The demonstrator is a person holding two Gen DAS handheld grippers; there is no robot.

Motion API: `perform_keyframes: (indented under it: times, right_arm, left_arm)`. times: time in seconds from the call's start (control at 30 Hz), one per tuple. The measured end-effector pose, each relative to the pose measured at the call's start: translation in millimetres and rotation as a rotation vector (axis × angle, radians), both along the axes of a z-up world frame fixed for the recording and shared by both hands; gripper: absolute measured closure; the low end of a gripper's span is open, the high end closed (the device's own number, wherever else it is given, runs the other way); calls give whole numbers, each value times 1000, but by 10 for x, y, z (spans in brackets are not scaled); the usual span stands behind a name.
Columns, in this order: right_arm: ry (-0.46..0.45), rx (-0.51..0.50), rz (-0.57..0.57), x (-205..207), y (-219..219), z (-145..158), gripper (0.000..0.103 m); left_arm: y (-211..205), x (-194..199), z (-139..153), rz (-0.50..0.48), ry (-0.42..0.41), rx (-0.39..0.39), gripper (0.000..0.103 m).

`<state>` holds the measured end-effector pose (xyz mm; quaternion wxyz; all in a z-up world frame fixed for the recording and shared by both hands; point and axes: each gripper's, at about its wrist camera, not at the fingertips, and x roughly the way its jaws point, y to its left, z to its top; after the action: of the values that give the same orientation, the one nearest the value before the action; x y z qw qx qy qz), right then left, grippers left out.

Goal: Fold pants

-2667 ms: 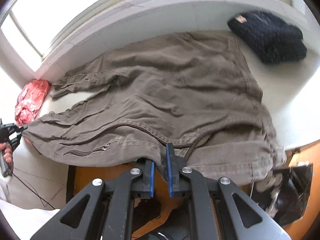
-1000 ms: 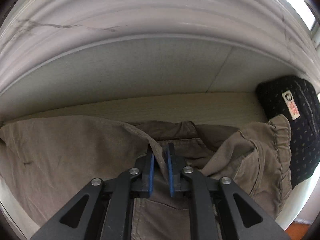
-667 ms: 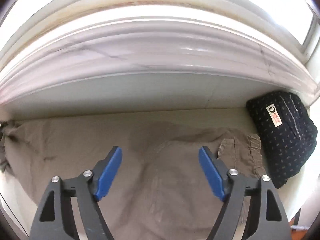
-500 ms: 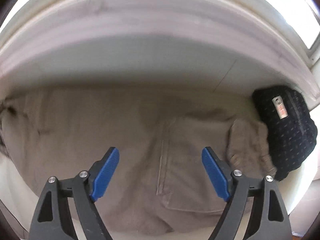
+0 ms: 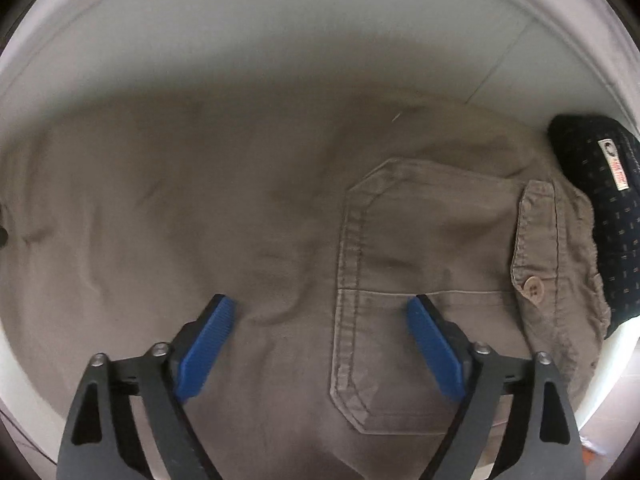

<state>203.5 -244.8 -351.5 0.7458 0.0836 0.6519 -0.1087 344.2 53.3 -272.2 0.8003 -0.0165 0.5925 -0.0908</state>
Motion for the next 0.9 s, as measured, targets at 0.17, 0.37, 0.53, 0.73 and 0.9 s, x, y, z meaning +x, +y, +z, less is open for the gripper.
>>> perform_keyframes:
  times: [0.17, 0.37, 0.53, 0.73, 0.9]
  right_arm:
    - [-37, 65, -31, -266, -144, -112, 1]
    - [-41, 55, 49, -563, -97, -133, 1]
    - [-43, 61, 72, -722, 3, -132, 1]
    - [-41, 66, 120, -787, -167, -87, 1]
    - [-29, 73, 175, -787, -219, -80, 1]
  left_arm:
    - [-223, -259, -96, -116, -25, 136, 0]
    - [-192, -423, -64, -100, 8, 120, 0]
    - [-86, -768, -62, -126, 4, 112, 0]
    - [-72, -1148, -48, -119, 12, 114, 0]
    - [-134, -1462, -40, -97, 38, 120, 0]
